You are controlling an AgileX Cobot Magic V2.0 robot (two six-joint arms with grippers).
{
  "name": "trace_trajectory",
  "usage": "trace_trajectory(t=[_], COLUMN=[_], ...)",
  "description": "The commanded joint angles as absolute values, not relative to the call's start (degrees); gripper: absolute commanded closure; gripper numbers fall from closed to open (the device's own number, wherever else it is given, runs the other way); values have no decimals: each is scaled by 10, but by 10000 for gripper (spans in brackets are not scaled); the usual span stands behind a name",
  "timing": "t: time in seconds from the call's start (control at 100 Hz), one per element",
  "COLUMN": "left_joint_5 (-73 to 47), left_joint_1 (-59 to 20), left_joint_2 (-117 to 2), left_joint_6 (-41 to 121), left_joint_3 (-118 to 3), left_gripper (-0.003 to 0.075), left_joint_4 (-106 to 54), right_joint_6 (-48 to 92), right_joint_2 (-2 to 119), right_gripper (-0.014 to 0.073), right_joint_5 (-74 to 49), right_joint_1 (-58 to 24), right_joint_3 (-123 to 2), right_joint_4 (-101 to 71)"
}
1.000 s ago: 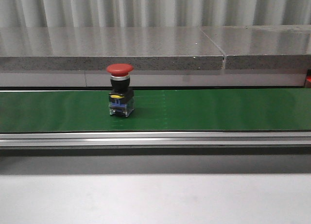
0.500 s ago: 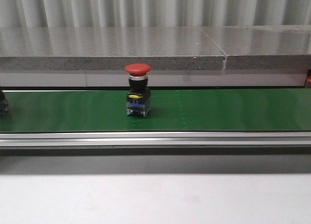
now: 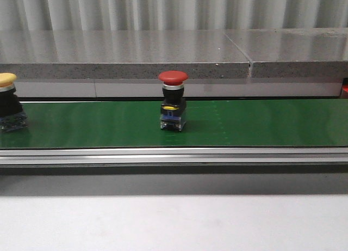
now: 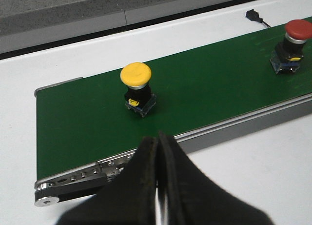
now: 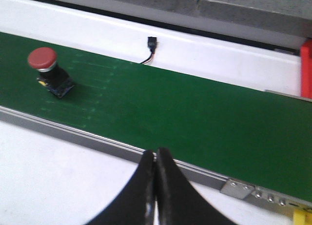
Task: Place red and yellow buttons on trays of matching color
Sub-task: 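Move the right gripper down to the red button at the belt's end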
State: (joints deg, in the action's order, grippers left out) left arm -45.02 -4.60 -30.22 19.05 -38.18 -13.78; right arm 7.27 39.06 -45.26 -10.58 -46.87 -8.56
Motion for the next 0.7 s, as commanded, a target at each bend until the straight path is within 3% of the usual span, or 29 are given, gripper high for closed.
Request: trace_trajectory(t=[0.0, 0.13, 0.25, 0.37, 0.69], left_joint_5=[-414, -414, -414, -414, -414], left_joint_1=[-50, -50, -50, -50, -50], left_joint_2=[-303, -303, -303, -303, -303], left_joint_6=[189, 189, 189, 189, 189], left_joint_3=[-398, -398, -398, -398, -398], left_gripper=[741, 741, 741, 741, 741], left_joint_4=[-152, -152, -152, -152, -152], right_joint_6=[78, 78, 78, 78, 78], right_joint_2=[444, 524, 597, 663, 824], right_gripper=[635, 473, 198, 15, -9], right_joint_5=[-436, -460, -471, -492, -585], right_joint_1=[-129, -157, -175, -190, -232], right_joint_3=[-523, -574, -616, -655, -773], right_joint_4=[-84, -84, -85, -85, -87])
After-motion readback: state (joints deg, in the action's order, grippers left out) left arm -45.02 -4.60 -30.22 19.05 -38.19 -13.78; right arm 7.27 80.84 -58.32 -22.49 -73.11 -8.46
